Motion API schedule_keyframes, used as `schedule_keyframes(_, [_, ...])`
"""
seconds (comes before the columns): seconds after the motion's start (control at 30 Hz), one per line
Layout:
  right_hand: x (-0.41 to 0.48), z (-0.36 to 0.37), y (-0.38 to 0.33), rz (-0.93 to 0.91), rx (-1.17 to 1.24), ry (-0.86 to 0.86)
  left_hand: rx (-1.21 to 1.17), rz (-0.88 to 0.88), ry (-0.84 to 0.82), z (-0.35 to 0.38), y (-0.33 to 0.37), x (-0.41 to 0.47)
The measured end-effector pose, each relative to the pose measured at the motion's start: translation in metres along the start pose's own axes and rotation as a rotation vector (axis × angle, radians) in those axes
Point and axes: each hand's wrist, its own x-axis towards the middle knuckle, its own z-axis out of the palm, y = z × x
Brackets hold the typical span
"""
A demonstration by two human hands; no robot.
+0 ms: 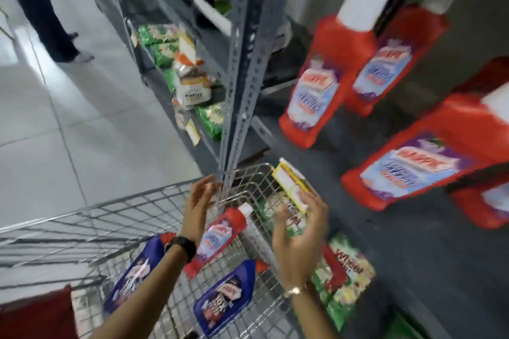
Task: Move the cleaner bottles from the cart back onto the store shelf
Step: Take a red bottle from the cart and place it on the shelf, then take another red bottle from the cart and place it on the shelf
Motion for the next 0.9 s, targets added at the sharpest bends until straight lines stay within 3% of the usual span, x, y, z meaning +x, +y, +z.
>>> schedule_keyframes(0.07, [-0.032, 0.044, 0.036, 0.309, -0.029, -0.240, 0.111, -0.130, 0.070, -0.041, -0.052, 0.009])
schedule_keyframes(0.17, [-0.064, 0.099, 0.103, 0.843, -0.006, -0.432, 0.261, -0.327, 0.032, -0.082, -0.123, 0.015])
schedule_keyframes(0.27, [-0.081, 0.138, 0.158, 1.125, 0.025, -0.515, 0.466, -0.441, 0.008, -0.103, -0.173, 0.020])
schedule_keyframes(0.4, [-0.092, 0.172, 0.208, 1.167, -0.035, -0.576, 0.566, -0.528, -0.174, -0.110, -0.207, 0.024])
schedule_keyframes(0.57, [-0.095, 0.185, 0.220, 1.200, 0.006, -0.650, 0.717, -0.485, -0.191, -0.108, -0.211, 0.028])
schedule_keyframes(0.73, [-0.095, 0.178, 0.199, 1.216, 0.050, -0.602, 0.615, -0.557, -0.216, -0.109, -0.202, 0.016])
schedule_keyframes(0.9, [-0.093, 0.161, 0.170, 1.114, 0.085, -0.611, 0.496, -0.585, -0.153, -0.114, -0.194, -0.004])
